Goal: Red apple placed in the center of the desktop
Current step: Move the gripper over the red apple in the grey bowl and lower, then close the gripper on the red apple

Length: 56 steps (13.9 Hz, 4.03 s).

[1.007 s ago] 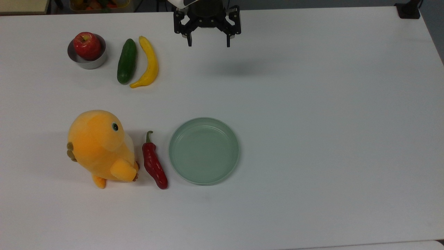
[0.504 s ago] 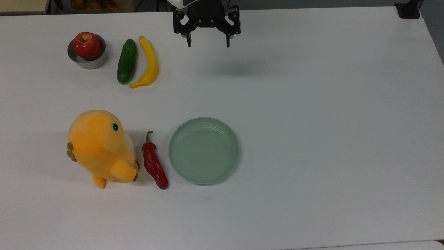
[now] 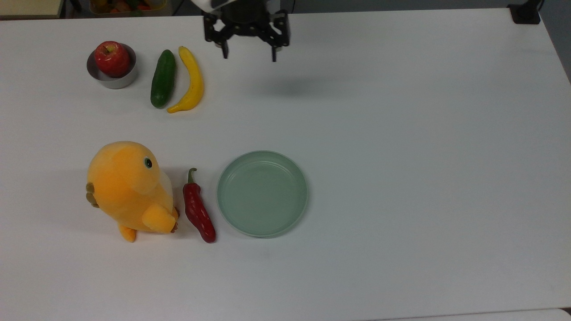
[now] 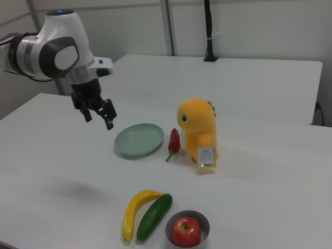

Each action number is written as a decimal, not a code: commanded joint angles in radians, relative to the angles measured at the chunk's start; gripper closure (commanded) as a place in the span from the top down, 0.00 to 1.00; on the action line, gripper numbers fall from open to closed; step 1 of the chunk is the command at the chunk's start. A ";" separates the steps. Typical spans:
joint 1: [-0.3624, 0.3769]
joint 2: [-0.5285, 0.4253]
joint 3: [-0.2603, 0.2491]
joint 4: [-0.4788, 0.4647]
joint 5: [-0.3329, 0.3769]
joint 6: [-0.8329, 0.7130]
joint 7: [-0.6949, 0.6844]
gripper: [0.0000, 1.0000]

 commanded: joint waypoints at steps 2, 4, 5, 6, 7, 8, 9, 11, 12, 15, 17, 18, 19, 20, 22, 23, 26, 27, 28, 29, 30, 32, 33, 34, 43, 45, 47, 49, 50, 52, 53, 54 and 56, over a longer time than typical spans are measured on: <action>-0.083 -0.114 -0.064 -0.094 -0.026 -0.019 -0.058 1.00; -0.158 -0.151 -0.065 -0.118 -0.026 -0.022 -0.087 1.00; -0.199 -0.151 -0.067 -0.124 -0.026 -0.020 -0.092 1.00; -0.232 -0.149 -0.068 -0.130 -0.028 -0.019 -0.100 1.00; -0.264 -0.149 -0.068 -0.141 -0.029 -0.019 -0.104 1.00; -0.296 -0.149 -0.068 -0.150 -0.029 -0.014 -0.106 1.00; -0.325 -0.143 -0.068 -0.151 -0.029 -0.010 -0.106 1.00; -0.394 -0.128 -0.068 -0.151 -0.029 -0.010 -0.107 1.00; -0.419 -0.119 -0.068 -0.156 -0.031 -0.007 -0.109 1.00; -0.479 -0.091 -0.068 -0.167 -0.033 -0.007 -0.123 1.00; -0.531 -0.086 -0.068 -0.167 -0.033 -0.005 -0.136 1.00; -0.539 -0.076 -0.068 -0.174 -0.036 0.002 -0.170 1.00; -0.542 -0.076 -0.068 -0.188 -0.043 0.007 -0.181 1.00; -0.546 -0.073 -0.068 -0.196 -0.063 0.013 -0.183 1.00; -0.556 -0.006 -0.068 -0.191 -0.085 0.042 -0.189 1.00; -0.559 0.007 -0.070 -0.194 -0.094 0.083 -0.189 1.00; -0.560 0.064 -0.068 -0.191 -0.129 0.140 -0.189 1.00; -0.559 0.081 -0.070 -0.190 -0.131 0.154 -0.189 1.00; -0.553 0.099 -0.070 -0.188 -0.132 0.162 -0.189 1.00; -0.551 0.110 -0.070 -0.187 -0.140 0.167 -0.189 1.00; -0.550 0.116 -0.068 -0.187 -0.154 0.168 -0.189 1.00; -0.546 0.137 -0.068 -0.185 -0.163 0.170 -0.189 1.00; -0.545 0.157 -0.068 -0.184 -0.171 0.170 -0.189 1.00; -0.542 0.170 -0.068 -0.184 -0.178 0.170 -0.189 1.00; -0.539 0.191 -0.067 -0.184 -0.192 0.207 -0.175 0.49; -0.539 0.190 -0.067 -0.184 -0.191 0.207 -0.175 0.49; -0.539 0.182 -0.067 -0.184 -0.191 0.205 -0.173 0.49; -0.539 0.155 -0.067 -0.182 -0.191 0.199 -0.173 0.49; -0.537 0.145 -0.067 -0.182 -0.191 0.197 -0.175 0.49; -0.514 0.131 -0.067 -0.171 -0.191 0.194 -0.173 0.49; -0.510 0.127 -0.065 -0.168 -0.191 0.193 -0.172 0.49; -0.501 0.110 -0.064 -0.168 -0.186 0.193 -0.172 0.49; -0.476 0.070 -0.062 -0.168 -0.175 0.185 -0.169 0.49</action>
